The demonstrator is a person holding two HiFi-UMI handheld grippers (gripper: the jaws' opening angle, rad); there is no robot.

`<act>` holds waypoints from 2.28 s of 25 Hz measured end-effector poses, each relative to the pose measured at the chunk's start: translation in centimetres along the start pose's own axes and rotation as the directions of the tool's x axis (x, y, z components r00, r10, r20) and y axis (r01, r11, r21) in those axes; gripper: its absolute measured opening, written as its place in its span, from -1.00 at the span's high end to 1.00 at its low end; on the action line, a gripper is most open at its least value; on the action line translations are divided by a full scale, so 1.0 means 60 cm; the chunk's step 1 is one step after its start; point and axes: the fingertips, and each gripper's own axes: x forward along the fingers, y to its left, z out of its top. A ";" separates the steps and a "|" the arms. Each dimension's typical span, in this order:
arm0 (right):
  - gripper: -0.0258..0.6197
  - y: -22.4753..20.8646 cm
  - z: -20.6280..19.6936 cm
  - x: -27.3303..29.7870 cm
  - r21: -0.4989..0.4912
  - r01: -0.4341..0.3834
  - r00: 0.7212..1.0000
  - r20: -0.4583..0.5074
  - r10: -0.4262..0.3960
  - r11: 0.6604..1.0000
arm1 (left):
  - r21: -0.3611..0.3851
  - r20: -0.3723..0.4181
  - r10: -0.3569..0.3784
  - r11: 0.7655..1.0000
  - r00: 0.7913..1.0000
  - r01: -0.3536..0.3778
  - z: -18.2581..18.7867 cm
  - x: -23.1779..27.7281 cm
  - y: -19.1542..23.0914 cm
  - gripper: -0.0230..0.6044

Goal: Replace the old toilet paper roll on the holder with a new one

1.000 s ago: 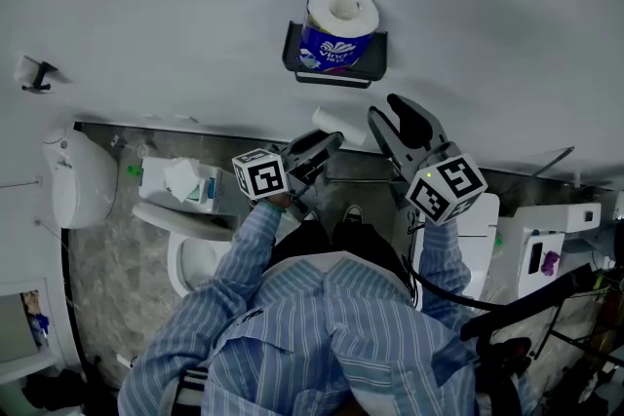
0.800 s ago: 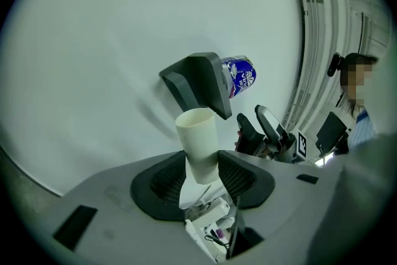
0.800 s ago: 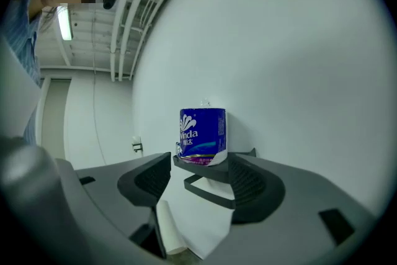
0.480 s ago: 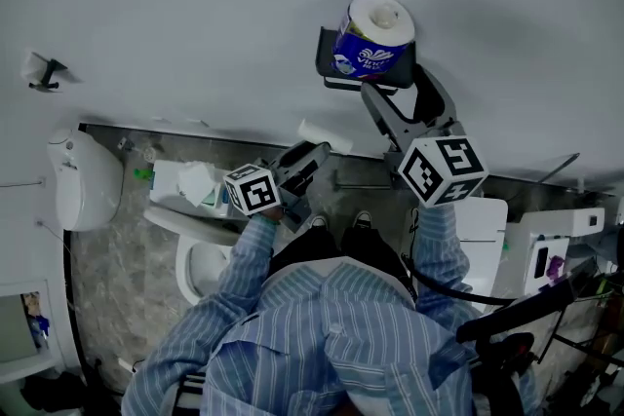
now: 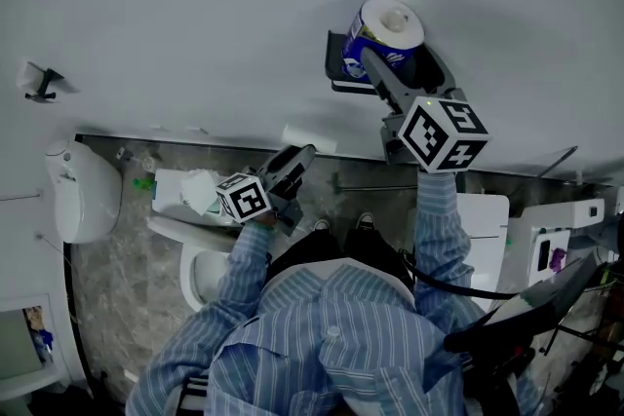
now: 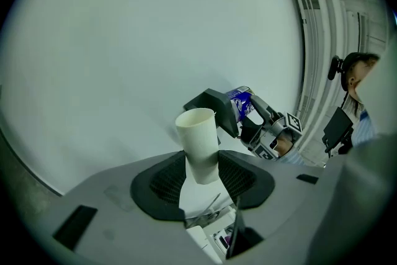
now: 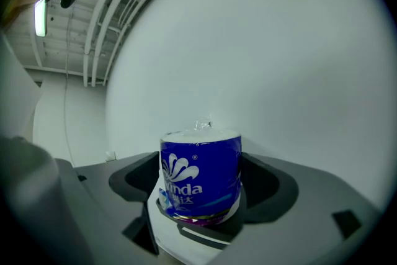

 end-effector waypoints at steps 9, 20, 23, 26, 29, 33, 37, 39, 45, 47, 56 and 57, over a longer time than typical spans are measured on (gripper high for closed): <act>-0.34 0.001 -0.006 0.015 -0.110 0.053 0.994 -0.091 -0.063 0.993 | -0.010 0.011 0.005 1.000 1.000 -0.005 -0.002 -0.002 0.010 0.40; -0.34 -0.015 0.000 -0.001 -0.080 0.073 0.997 0.011 -0.073 0.994 | -0.011 0.007 0.010 1.000 1.000 -0.010 -0.004 -0.007 0.011 0.40; -0.34 -0.029 0.005 -0.015 -0.071 0.089 0.995 0.040 -0.086 0.994 | -0.012 0.009 0.017 1.000 1.000 -0.017 -0.005 -0.008 0.011 0.40; -0.34 -0.038 0.008 -0.024 -0.030 0.080 0.996 0.048 -0.078 0.996 | -0.016 0.009 0.020 1.000 1.000 -0.020 -0.004 -0.006 0.011 0.40; -0.34 -0.042 0.013 -0.041 0.071 0.041 0.997 0.059 -0.045 0.997 | -0.014 0.001 0.017 1.000 1.000 -0.017 -0.009 -0.002 0.007 0.40; -0.34 -0.045 0.022 -0.068 0.150 0.010 0.997 0.080 -0.022 0.989 | -0.011 -0.013 0.003 1.000 1.000 -0.003 -0.018 0.005 0.000 0.40; -0.34 -0.059 0.031 -0.092 0.261 -0.016 0.992 0.125 -0.017 0.965 | -0.019 -0.029 -0.005 1.000 1.000 0.004 -0.022 0.010 0.002 0.40; -0.34 -0.088 0.040 -0.126 0.304 -0.018 0.989 0.147 -0.028 0.952 | -0.014 -0.036 -0.003 1.000 0.999 0.002 -0.039 0.023 -0.011 0.40; -0.34 -0.164 0.034 -0.205 0.372 0.022 0.985 0.152 -0.084 0.928 | -0.006 -0.040 -0.003 1.000 0.999 0.003 -0.068 0.047 -0.033 0.40; -0.34 -0.185 0.017 -0.218 0.412 0.036 0.984 0.143 -0.104 0.910 | -0.004 -0.041 -0.001 1.000 0.999 0.001 -0.069 0.049 -0.033 0.40; -0.34 -0.230 -0.098 -0.216 0.605 0.049 0.992 0.061 -0.108 0.795 | -0.009 -0.045 0.020 1.000 0.999 -0.021 -0.074 0.049 -0.026 0.40; -0.34 -0.231 -0.110 -0.210 0.622 0.047 0.993 0.055 -0.103 0.781 | -0.008 -0.044 0.021 1.000 0.999 -0.022 -0.074 0.049 -0.024 0.40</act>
